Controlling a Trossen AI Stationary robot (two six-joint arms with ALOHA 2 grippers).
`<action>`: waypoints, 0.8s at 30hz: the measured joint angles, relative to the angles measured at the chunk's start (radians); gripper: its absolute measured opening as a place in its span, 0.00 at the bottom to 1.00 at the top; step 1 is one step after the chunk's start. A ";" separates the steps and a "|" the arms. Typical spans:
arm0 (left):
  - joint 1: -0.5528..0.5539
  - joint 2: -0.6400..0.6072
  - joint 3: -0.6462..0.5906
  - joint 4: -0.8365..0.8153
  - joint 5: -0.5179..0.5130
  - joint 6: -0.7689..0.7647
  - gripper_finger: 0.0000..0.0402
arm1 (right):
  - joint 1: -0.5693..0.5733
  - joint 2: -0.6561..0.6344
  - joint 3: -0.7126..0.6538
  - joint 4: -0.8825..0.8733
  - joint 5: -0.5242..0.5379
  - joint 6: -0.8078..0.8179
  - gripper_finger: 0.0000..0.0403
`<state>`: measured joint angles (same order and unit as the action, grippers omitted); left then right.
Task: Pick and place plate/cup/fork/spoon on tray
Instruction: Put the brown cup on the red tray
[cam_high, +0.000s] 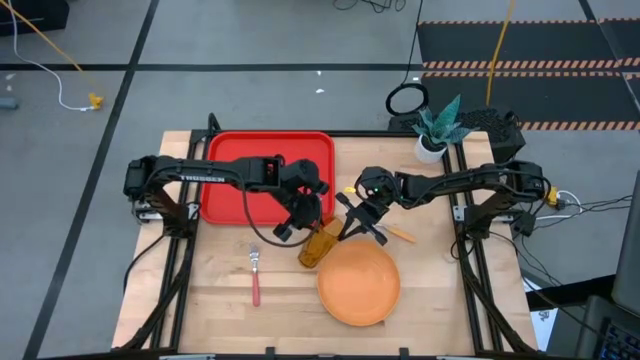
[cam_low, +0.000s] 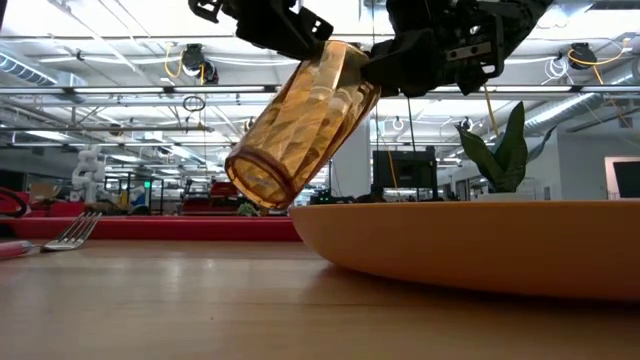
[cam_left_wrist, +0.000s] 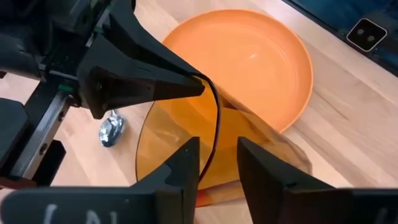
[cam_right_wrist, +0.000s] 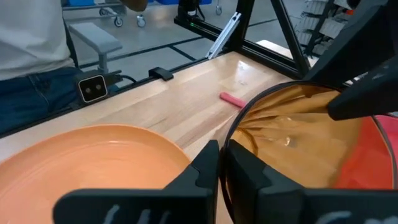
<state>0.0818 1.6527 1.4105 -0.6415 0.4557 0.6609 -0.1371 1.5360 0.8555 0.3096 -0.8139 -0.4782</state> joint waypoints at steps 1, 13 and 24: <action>0.000 0.000 0.000 0.000 0.001 0.002 0.23 | 0.000 0.000 0.000 -0.001 0.001 -0.004 0.03; 0.007 0.000 0.003 -0.008 0.004 -0.074 0.18 | 0.004 0.000 -0.001 0.008 0.027 -0.012 0.01; 0.032 -0.015 0.009 -0.078 -0.028 -0.324 0.39 | 0.090 0.000 -0.002 0.039 0.431 -0.141 0.00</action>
<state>0.1136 1.6382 1.4193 -0.7193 0.4274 0.3367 -0.0476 1.5360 0.8536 0.3481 -0.3832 -0.6188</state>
